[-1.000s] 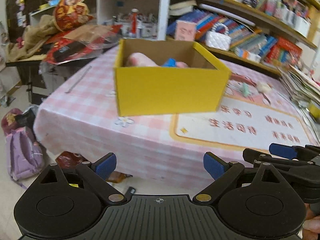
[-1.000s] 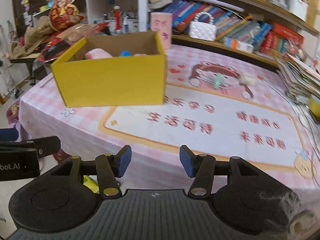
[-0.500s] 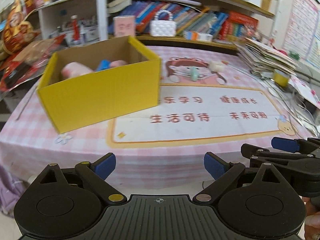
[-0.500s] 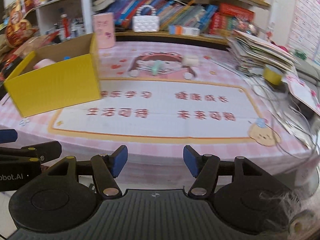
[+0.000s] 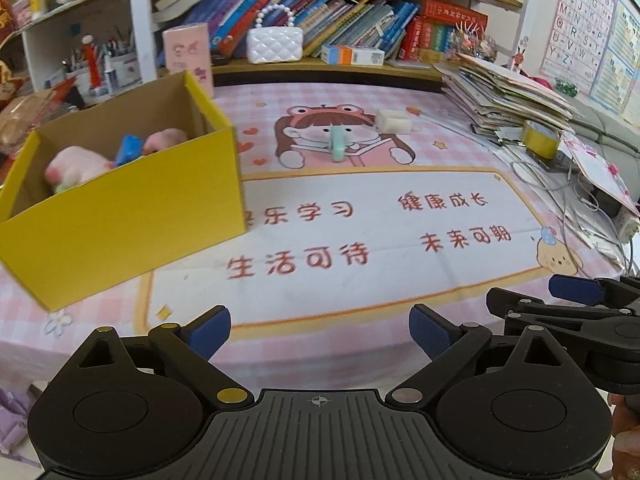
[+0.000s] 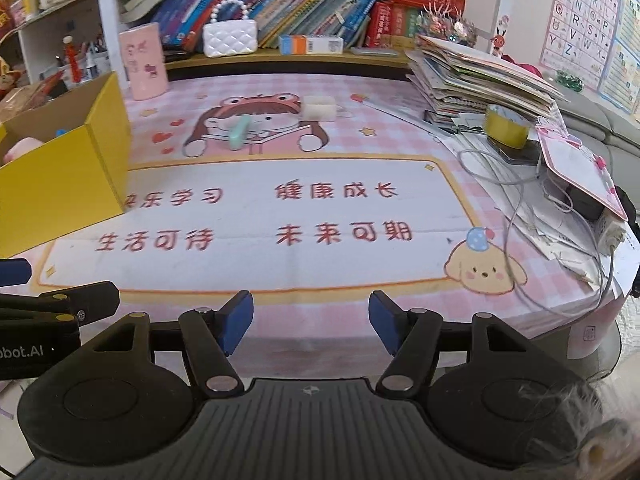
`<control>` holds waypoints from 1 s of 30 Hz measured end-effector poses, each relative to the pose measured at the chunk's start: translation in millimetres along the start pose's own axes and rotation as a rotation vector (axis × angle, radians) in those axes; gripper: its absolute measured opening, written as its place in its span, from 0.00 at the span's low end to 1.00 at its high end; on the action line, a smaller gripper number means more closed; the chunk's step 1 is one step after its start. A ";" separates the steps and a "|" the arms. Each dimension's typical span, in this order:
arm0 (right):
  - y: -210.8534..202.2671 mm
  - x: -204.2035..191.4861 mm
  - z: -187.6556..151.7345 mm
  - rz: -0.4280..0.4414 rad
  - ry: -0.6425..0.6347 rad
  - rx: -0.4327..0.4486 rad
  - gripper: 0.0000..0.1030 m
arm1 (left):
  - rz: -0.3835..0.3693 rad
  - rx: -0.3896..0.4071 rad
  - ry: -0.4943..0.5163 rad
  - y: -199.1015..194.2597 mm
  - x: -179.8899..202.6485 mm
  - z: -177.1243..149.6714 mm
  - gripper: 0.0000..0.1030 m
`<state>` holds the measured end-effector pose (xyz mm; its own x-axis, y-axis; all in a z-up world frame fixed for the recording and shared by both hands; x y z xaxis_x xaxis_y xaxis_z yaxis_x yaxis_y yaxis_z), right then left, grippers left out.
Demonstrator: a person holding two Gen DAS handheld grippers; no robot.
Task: Organize objects
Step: 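Grasp the mint-green round toy with the left tool while the right tool grasps the white eraser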
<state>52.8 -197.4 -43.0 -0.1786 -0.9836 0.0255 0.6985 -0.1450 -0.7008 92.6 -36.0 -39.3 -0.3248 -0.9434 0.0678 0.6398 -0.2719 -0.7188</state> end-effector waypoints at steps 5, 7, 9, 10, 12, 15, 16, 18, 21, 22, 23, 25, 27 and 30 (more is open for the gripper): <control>21.3 11.9 19.9 0.001 -0.003 -0.014 0.61 | 0.006 -0.005 -0.008 20.4 6.3 19.5 0.95; 31.3 16.8 29.9 0.005 -0.005 -0.015 0.61 | 0.012 -0.006 -0.016 30.3 8.3 29.0 0.95; 41.1 20.5 39.8 0.010 -0.008 -0.013 0.61 | 0.021 -0.004 -0.023 39.2 10.3 38.2 0.95; 46.3 22.7 44.8 0.013 -0.010 -0.011 0.61 | 0.025 -0.002 -0.025 43.3 11.8 42.3 0.95; 56.7 27.0 54.1 0.021 -0.017 -0.010 0.61 | 0.031 0.002 -0.029 51.4 14.2 50.8 0.95; 72.7 33.6 67.7 0.035 -0.028 -0.012 0.61 | 0.043 0.006 -0.032 64.2 20.1 63.9 0.95; 77.9 35.6 72.2 0.039 -0.032 -0.012 0.61 | 0.047 0.008 -0.033 67.7 21.6 67.7 0.95; 86.8 39.4 80.6 0.049 -0.041 -0.009 0.61 | 0.054 0.014 -0.038 74.4 23.6 75.0 0.95; 101.9 45.6 93.0 0.067 -0.055 -0.005 0.62 | 0.082 0.012 -0.057 86.9 24.6 85.8 0.95; 106.5 47.1 96.6 0.072 -0.058 -0.004 0.62 | 0.090 0.011 -0.065 90.6 24.6 88.8 0.95; 111.3 48.7 100.3 0.076 -0.062 -0.002 0.62 | 0.098 0.011 -0.072 94.3 24.5 91.6 0.94; 120.9 51.2 108.1 0.082 -0.070 0.004 0.62 | 0.116 0.018 -0.084 102.1 25.1 99.1 0.93; 130.0 53.5 116.9 0.085 -0.079 0.020 0.62 | 0.129 0.037 -0.092 109.3 27.0 107.4 0.90; 145.8 58.3 135.0 0.081 -0.085 0.055 0.61 | 0.133 0.056 -0.113 121.0 28.8 120.4 0.85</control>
<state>237.8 -290.3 -47.5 -0.0620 -0.9976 0.0323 0.7456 -0.0678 -0.6629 244.5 -119.0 -41.1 -0.1566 -0.9862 0.0538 0.7110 -0.1503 -0.6870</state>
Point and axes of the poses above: each gripper's, at about its wrist camera, not at the fingertips, and y roughly the way its jaws point, x to its right, z to its top, the point moved 1 cm from there along y, roughly the way its jaws point, and after that the axes turned 3 degrees about x, right-handed, at the moved point
